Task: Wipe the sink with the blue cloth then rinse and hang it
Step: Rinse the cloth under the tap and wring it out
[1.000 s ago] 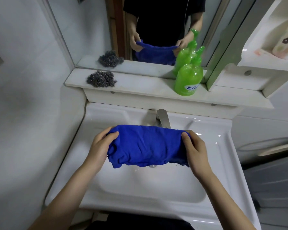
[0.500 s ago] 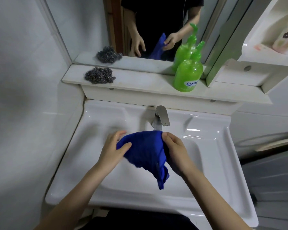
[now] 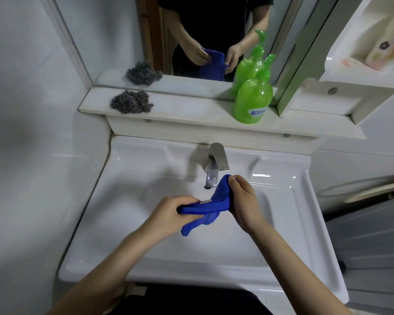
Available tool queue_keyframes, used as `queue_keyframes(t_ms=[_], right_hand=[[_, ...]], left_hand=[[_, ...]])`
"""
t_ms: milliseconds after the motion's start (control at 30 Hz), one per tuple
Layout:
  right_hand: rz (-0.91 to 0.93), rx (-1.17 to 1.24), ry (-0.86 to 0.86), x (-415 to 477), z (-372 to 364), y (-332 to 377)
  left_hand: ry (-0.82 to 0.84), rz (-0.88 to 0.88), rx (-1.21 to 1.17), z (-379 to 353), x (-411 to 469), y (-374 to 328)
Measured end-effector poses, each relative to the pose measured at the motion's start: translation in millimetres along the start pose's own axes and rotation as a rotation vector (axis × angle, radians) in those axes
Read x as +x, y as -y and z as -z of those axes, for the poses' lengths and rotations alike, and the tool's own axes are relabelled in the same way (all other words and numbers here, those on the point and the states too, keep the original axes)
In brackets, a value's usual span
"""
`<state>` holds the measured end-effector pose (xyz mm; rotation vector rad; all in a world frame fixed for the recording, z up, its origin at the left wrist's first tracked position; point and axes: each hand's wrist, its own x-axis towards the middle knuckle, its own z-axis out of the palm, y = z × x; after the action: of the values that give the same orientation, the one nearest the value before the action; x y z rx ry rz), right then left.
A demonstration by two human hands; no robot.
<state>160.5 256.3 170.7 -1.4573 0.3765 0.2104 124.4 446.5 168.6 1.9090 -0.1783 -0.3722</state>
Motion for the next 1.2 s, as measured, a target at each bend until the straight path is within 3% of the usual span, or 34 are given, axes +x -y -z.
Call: queue_keyframes(t_ms=[167,333,467,567,733,1000,1200], right_hand=[[-0.03,0.093,0.06,1,2,1],[-0.032,-0.027,0.189,-1,0,14],[-0.069,-0.111,0.417,1,6,23],[-0.071,-0.173,0.592,-1,8,28],[0.002,-0.284,0.582,-1,4,10],[0.015,-0.311,0.523,0,12,-3],[0.066,-0.437,0.478,-7,19,4]], left_hand=[[0.156,0.075,-0.2,7,3,-20],[0.051,0.071,-0.186,12,8,-27],[0.136,0.125,-0.155,20,17,-37],[0.22,0.238,-0.276,21,22,-42],[0.242,0.277,-0.374,18,23,-33],[-0.127,0.115,-0.179,25,16,-23],[-0.354,0.181,-0.312,40,16,-31]])
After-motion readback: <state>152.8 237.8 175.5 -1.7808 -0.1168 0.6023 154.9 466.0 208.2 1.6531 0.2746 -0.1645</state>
